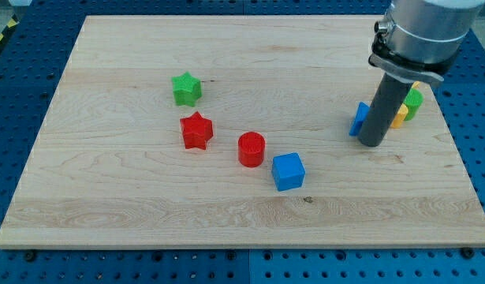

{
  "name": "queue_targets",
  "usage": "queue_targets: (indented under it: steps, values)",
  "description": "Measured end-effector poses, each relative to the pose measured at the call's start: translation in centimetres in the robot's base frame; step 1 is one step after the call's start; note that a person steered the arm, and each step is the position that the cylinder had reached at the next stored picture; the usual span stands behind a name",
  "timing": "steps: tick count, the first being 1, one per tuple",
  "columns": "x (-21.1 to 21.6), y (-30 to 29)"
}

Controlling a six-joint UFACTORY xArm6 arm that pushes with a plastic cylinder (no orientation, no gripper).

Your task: Point at the green circle

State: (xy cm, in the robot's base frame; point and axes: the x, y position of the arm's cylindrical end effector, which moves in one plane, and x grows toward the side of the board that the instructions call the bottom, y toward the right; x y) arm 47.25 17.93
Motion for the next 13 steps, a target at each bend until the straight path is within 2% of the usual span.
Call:
queue_targets:
  steps: [3, 4, 6, 10, 11, 13]
  values:
    - [-4.3, 6.3]
    - [-4.2, 6.3]
    - [0.1, 5.7]
    - [1.4, 12.6]
    - [1.3, 16.5]
    - [-0.5, 16.5]
